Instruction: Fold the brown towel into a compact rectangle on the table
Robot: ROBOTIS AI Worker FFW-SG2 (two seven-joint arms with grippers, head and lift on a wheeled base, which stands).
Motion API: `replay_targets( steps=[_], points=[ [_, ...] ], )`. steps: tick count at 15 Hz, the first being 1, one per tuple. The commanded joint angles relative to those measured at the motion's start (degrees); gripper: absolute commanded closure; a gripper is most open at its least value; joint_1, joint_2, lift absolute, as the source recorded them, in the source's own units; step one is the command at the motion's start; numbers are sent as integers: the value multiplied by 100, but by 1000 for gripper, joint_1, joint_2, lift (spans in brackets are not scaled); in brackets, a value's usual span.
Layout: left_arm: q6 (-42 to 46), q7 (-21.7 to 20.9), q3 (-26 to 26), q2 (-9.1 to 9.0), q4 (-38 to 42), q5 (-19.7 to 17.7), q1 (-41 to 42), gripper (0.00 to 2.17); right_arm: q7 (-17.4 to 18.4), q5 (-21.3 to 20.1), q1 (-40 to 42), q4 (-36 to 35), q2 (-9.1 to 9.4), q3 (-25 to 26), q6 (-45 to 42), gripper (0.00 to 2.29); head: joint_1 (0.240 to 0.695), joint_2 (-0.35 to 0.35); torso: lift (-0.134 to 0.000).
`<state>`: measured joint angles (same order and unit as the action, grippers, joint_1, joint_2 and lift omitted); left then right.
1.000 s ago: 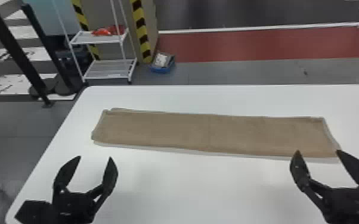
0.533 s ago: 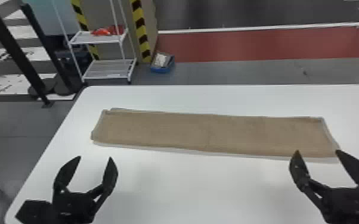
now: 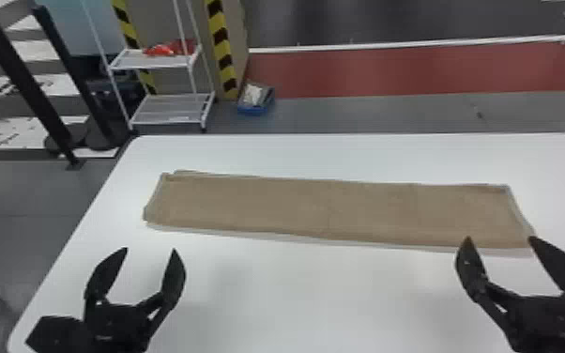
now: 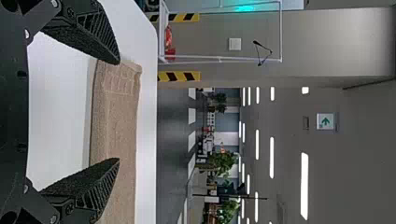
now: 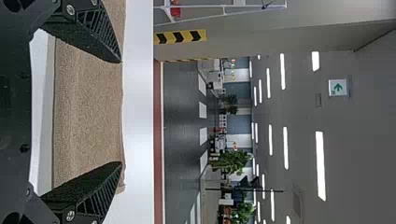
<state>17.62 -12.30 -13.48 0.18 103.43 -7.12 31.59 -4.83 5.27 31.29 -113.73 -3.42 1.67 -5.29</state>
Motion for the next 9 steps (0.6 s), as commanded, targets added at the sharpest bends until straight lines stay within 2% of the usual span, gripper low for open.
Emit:
replay_targets(
  steps=[1,7,9],
  points=[
    [0,-1,4,-32,-25,0,-4,164,8,0,9,0,-1,0,-2,110,695,123,-123],
    [0,-9,4,-32,72,-9,-13,164,8,0,9,9,-1,-9,-37,110,695,122,-123],
    [-246,-44,-58,-32,195,-9,-145,164,8,0,18,0,-1,-9,-2,110,695,121,-123]
  ],
)
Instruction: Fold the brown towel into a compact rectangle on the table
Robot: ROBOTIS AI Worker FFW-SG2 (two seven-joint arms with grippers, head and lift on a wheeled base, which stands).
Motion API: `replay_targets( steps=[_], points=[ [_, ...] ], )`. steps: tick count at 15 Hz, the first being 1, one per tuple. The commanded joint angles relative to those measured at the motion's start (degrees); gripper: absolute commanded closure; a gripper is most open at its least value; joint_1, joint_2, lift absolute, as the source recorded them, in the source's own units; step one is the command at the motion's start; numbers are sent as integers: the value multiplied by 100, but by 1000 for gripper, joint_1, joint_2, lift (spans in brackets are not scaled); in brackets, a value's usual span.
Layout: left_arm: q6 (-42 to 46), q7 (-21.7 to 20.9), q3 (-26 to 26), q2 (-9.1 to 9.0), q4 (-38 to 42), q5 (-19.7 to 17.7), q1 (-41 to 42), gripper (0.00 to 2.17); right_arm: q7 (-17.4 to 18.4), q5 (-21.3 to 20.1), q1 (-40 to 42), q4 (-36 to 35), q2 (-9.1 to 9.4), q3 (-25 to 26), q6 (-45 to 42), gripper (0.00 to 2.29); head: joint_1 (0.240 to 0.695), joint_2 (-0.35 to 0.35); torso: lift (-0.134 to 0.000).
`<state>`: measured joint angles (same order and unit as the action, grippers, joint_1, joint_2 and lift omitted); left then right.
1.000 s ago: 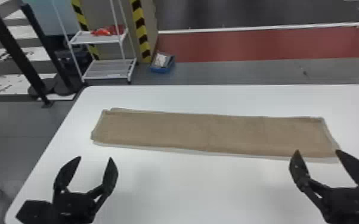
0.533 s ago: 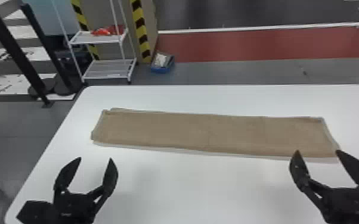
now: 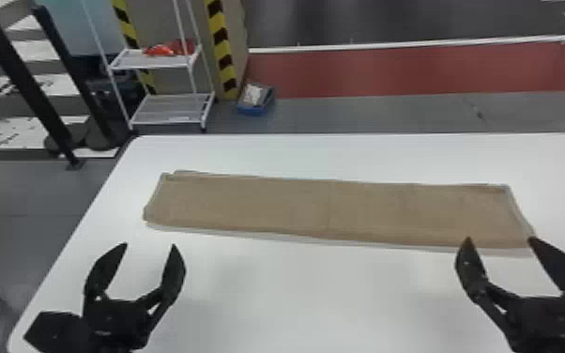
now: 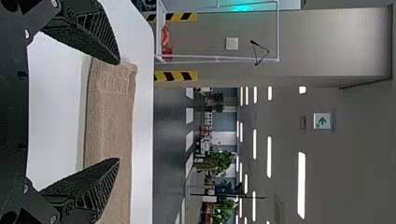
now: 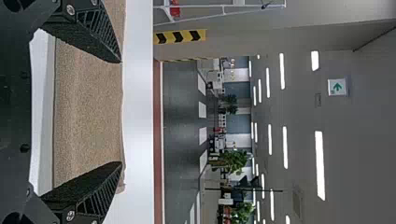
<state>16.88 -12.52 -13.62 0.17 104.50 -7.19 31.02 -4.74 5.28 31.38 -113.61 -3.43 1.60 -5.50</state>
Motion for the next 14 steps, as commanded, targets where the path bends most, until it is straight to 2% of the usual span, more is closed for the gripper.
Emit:
replay_targets(
  steps=[1,3,6,8,11,14],
  points=[
    [-348,-75,-124,-32,149,-2,-185,164,-1,0,8,-20,-17,7,19,110,695,121,-123],
    [-858,-216,-335,0,176,-37,-475,161,-1,0,17,-47,-44,25,54,110,695,125,-123],
    [-2458,-708,-915,97,158,-2,-1301,161,-1,0,35,-56,-61,33,107,110,695,143,-123],
    [-3213,-981,-1073,308,-18,24,-1837,161,8,0,52,-82,-70,33,142,110,695,171,-123],
    [-3776,-1121,-1055,651,-404,235,-2496,164,8,-9,52,-126,-97,25,300,110,695,194,-123],
    [-4936,-1279,-967,958,-896,341,-3182,205,8,0,105,-196,-123,33,388,110,695,205,-123]
  ],
)
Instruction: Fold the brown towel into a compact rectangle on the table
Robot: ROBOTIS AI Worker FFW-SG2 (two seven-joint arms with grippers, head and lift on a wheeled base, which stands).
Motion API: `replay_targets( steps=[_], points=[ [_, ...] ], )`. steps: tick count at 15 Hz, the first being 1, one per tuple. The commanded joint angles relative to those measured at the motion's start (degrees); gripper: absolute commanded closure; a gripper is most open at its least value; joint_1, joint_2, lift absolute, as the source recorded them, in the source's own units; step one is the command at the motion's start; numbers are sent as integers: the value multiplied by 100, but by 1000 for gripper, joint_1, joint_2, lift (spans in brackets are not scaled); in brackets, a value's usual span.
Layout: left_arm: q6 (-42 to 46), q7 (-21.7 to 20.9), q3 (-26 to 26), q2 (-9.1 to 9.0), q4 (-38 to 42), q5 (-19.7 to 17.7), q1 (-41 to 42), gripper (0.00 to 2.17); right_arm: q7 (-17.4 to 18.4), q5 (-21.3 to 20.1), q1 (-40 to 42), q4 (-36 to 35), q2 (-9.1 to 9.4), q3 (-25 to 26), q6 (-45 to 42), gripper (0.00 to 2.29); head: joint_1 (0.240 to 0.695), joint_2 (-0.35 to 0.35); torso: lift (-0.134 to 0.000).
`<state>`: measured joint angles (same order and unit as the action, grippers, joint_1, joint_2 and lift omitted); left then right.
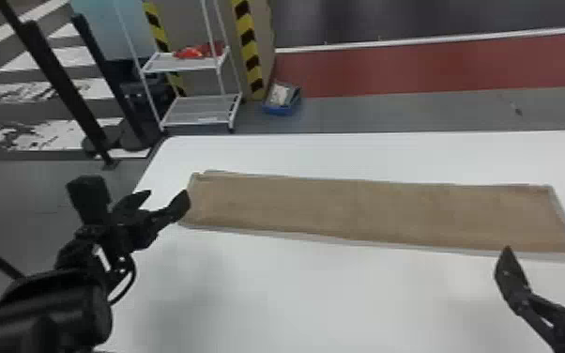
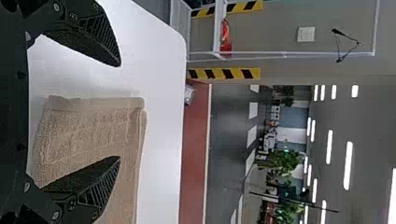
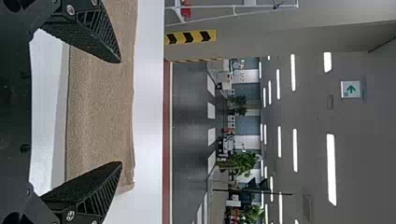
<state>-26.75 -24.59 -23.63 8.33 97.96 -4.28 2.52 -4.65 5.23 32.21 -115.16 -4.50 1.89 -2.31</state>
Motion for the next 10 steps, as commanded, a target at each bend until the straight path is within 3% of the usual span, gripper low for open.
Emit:
replay_targets(
  steps=[1,3,10],
  points=[
    [-749,-107,69,204,-401,111,-507,208,0,4,31,-68,-24,13,104,110,695,207,-123],
    [-1364,-318,113,318,-814,181,-929,208,8,4,40,-103,-42,13,156,110,695,208,-123],
    [-1997,-450,272,380,-1587,305,-1536,208,17,13,75,-147,-112,-5,209,110,695,195,-123]
  ],
)
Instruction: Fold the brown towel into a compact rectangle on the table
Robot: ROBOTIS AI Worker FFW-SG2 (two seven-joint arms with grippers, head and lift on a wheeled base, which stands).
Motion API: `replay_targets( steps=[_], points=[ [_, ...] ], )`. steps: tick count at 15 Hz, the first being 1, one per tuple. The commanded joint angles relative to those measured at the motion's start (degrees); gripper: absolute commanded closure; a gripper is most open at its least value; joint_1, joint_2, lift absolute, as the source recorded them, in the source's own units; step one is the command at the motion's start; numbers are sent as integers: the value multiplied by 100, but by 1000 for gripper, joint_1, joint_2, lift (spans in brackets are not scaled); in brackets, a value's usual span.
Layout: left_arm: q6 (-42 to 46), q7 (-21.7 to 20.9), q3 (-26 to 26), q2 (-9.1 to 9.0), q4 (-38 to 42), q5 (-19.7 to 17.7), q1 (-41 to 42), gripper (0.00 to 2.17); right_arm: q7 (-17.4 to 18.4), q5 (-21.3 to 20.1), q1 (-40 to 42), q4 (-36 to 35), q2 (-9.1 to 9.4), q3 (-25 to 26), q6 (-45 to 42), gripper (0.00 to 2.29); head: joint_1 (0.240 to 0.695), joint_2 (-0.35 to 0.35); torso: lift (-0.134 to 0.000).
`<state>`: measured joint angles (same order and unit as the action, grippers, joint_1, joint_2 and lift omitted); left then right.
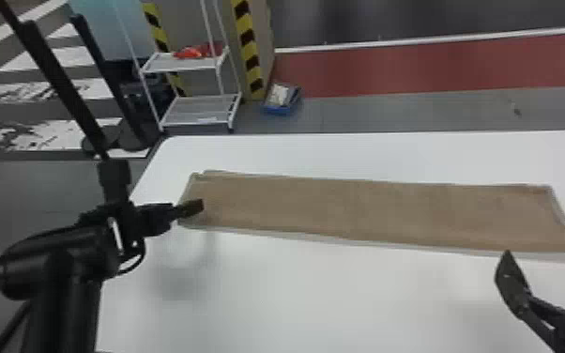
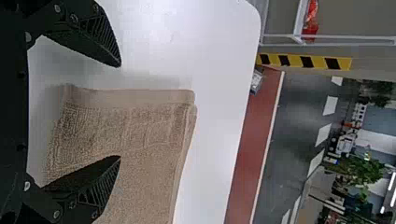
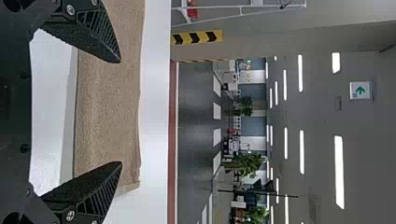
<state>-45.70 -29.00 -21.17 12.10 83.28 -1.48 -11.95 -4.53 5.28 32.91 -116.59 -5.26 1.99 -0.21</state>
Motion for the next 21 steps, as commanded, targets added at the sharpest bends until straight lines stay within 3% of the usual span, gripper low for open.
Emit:
replay_targets(
  steps=[1,2,3,8,11,15,21],
  points=[
    [-102,-70,60,3,-181,34,-123,211,5,17,4,-4,-46,-15,0,110,695,193,-123],
    [-102,-79,60,12,-198,52,-132,218,5,17,4,-4,-46,-15,0,110,695,191,-123],
    [-102,-105,60,12,-198,69,-132,377,5,17,4,-4,-46,-15,0,110,695,189,-123],
    [-102,-308,16,-6,-181,43,-35,1720,5,8,-39,14,-37,-24,0,110,695,179,-123],
    [-32,-360,-10,-15,-84,8,61,1740,5,-1,-48,22,-28,-32,0,110,695,181,-123],
    [-49,-633,-300,-23,654,-291,492,1740,5,-9,-57,22,-19,-24,0,110,695,184,-123],
    [-893,-1468,-1091,12,1718,-485,668,1740,5,-18,-57,14,-19,-15,0,110,695,188,-123]
  ],
)
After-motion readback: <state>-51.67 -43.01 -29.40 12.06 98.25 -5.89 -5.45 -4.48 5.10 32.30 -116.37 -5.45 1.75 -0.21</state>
